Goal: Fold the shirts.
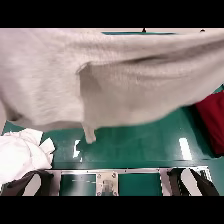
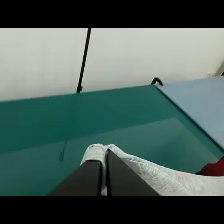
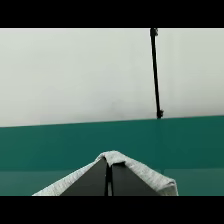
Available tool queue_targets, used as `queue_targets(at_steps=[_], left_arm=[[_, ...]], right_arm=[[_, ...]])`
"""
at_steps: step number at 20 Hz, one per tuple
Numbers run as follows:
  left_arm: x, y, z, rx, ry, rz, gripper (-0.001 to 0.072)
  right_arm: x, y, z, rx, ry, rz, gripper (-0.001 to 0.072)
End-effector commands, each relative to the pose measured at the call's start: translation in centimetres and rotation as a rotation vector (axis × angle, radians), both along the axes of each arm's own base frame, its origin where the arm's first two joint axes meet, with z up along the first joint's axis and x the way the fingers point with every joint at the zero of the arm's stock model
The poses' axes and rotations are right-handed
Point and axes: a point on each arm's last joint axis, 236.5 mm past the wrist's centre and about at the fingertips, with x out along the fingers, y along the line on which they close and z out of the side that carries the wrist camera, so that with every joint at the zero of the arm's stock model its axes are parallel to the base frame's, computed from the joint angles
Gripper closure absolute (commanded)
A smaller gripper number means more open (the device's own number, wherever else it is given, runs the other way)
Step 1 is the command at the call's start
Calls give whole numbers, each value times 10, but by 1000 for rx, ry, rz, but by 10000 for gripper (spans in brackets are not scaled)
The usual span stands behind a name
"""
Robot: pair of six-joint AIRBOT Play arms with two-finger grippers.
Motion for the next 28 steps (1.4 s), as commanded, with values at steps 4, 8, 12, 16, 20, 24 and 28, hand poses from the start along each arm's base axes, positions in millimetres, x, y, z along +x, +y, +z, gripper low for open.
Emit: queue_targets(at_steps=[4, 8, 12, 16, 20, 24, 28], left_arm=[[95, 29, -178, -239, 390, -10, 687], [162, 57, -305, -397, 507, 64, 687], [232, 39, -391, -432, 609, 31, 687], [300, 20, -407, -439, 573, 37, 687], [326, 38, -384, -425, 485, 106, 687], [332, 45, -381, -419, 464, 137, 688], [338, 57, -382, -414, 443, 189, 687]], right_arm=[[98, 7, -192, 264, 346, 133, 700], [154, -15, -322, 402, 537, 28, 700], [202, -42, -415, 516, 652, -70, 700], [246, -56, -449, 558, 679, -81, 701], [275, -68, -441, 546, 637, -75, 701], [299, -64, -417, 517, 574, -47, 700], [307, -68, -404, 507, 539, -49, 700]])
